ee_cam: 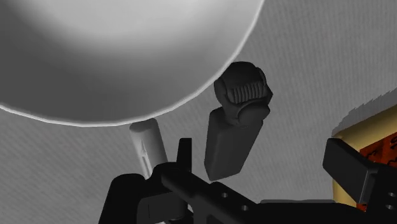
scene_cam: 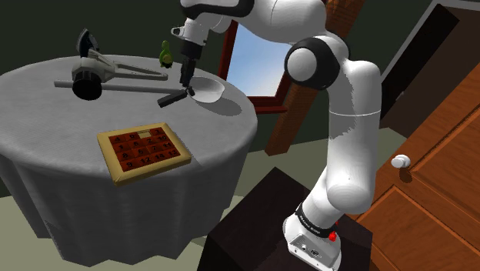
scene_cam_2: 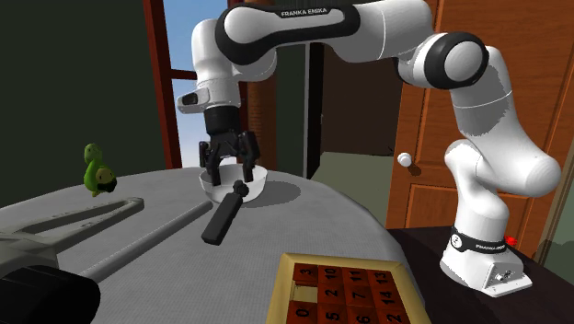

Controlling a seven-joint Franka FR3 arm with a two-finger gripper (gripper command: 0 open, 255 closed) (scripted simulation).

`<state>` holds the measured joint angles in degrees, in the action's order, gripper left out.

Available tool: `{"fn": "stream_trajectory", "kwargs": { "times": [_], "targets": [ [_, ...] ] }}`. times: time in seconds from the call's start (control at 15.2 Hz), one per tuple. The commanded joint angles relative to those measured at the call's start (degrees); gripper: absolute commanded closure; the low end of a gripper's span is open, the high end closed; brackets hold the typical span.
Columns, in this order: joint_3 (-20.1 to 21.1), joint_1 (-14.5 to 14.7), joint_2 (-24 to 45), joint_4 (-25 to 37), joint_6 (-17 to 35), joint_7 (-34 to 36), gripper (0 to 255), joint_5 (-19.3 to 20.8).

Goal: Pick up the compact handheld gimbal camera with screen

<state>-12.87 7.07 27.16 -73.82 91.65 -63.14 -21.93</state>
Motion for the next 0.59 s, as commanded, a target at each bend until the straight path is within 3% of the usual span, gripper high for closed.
{"fn": "stream_trajectory", "kwargs": {
  "times": [0.0, 0.4, 0.46, 0.53],
  "targets": [
    [0.12, 0.06, 0.34, -0.81, 1.11, -0.66, 0, -0.11],
    [0.17, 0.35, 0.51, -4.04, 4.35, -1.61, 0, -0.27],
    [0.18, 0.39, 0.49, -4.06, 4.35, -1.57, 255, -0.27],
    [0.17, 0.38, 0.45, -4.1, 4.36, -1.59, 255, -0.27]
  ]
}}
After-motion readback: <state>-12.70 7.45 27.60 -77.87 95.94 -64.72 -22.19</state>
